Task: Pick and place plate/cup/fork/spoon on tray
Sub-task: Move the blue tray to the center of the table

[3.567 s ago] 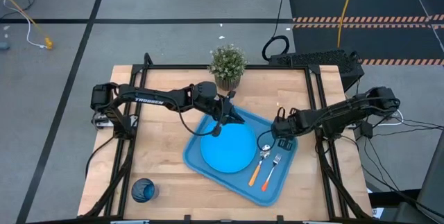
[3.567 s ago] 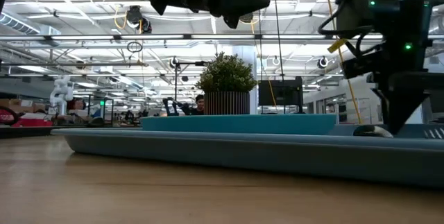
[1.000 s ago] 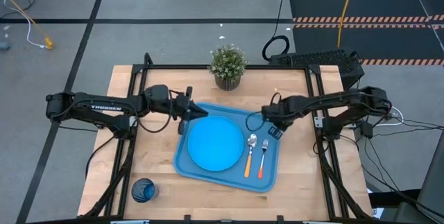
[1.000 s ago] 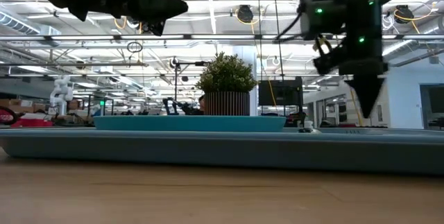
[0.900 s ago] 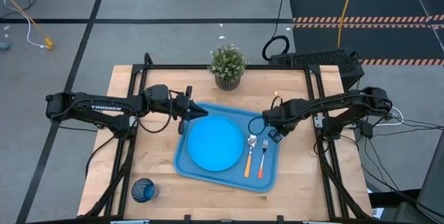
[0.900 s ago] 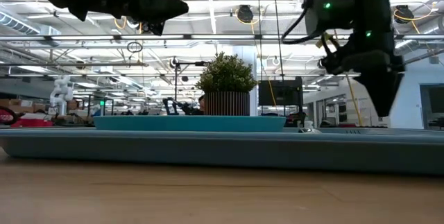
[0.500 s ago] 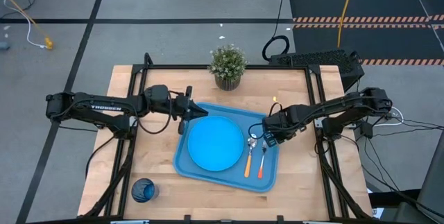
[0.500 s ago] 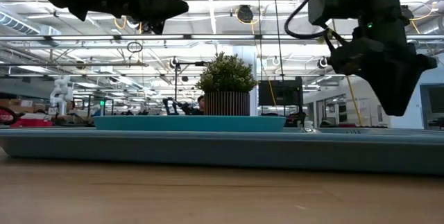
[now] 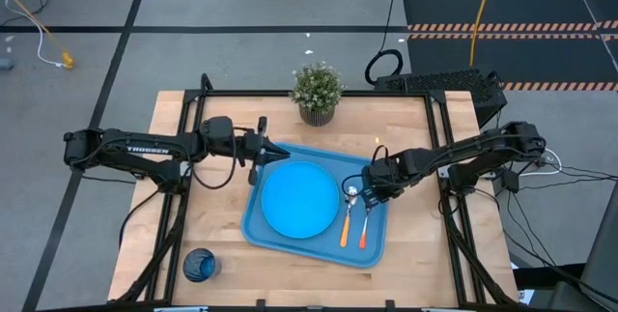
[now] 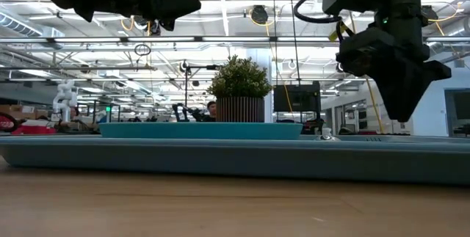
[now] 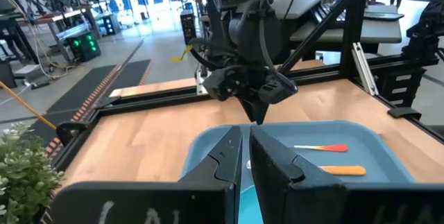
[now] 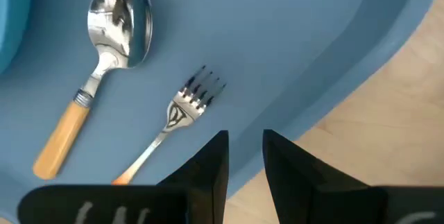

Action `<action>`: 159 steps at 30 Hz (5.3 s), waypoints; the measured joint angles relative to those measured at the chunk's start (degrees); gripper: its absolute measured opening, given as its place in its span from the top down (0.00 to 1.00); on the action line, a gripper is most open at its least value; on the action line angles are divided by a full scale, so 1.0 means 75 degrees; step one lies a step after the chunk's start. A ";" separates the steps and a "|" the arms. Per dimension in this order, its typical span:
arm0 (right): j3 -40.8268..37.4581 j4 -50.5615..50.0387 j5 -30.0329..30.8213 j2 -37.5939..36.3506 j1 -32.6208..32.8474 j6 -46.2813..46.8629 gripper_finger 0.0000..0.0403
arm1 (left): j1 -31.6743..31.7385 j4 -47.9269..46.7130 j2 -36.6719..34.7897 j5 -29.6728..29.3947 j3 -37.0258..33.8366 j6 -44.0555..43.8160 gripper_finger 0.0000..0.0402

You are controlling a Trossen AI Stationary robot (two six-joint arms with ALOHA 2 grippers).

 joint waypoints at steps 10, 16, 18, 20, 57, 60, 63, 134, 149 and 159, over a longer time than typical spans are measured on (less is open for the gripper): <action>0.0000 -0.0477 0.0422 0.0000 -0.0002 0.1219 0.79 | 0.0000 -0.0038 0.0000 0.0000 0.0000 0.0291 0.92; 0.0000 -0.0517 0.0937 0.0002 -0.0002 0.2354 0.74 | 0.0000 -0.0076 0.0000 0.0000 0.0000 0.0713 0.92; 0.0000 -0.0513 0.0968 0.0003 -0.0002 0.2544 0.74 | 0.0000 -0.0100 0.0000 0.0000 0.0000 0.0882 0.92; -0.0003 -0.0520 0.0965 0.0003 0.0020 0.2723 0.73 | 0.0003 -0.0137 0.0000 -0.0014 0.0000 0.1022 0.92; -0.0793 0.0122 0.0589 0.0006 0.0181 0.2920 0.69 | 0.0221 -0.0242 0.0000 -0.0044 0.0003 0.0994 0.92; -0.0793 0.0125 0.0586 0.0006 0.0181 0.2958 0.71 | 0.0221 -0.0259 0.0000 -0.0043 0.0003 0.0992 0.92; -0.0793 0.0125 0.0599 0.0006 0.0178 0.2979 0.73 | 0.0221 -0.0319 0.0000 -0.0044 0.0006 0.0994 0.92; -0.0793 0.0312 0.0784 0.0498 -0.1116 0.0386 0.81 | 0.0221 -0.0618 0.0000 -0.0050 0.0006 0.0740 0.92; -0.0799 0.0423 0.1093 0.0499 -0.1119 0.0362 0.81 | 0.0216 -0.0664 0.0000 -0.0047 0.0006 0.0702 0.92; -0.0807 0.0895 0.1182 0.0509 -0.1122 0.0577 0.81 | 0.0219 -0.0664 0.0000 -0.0047 0.0006 0.0676 0.92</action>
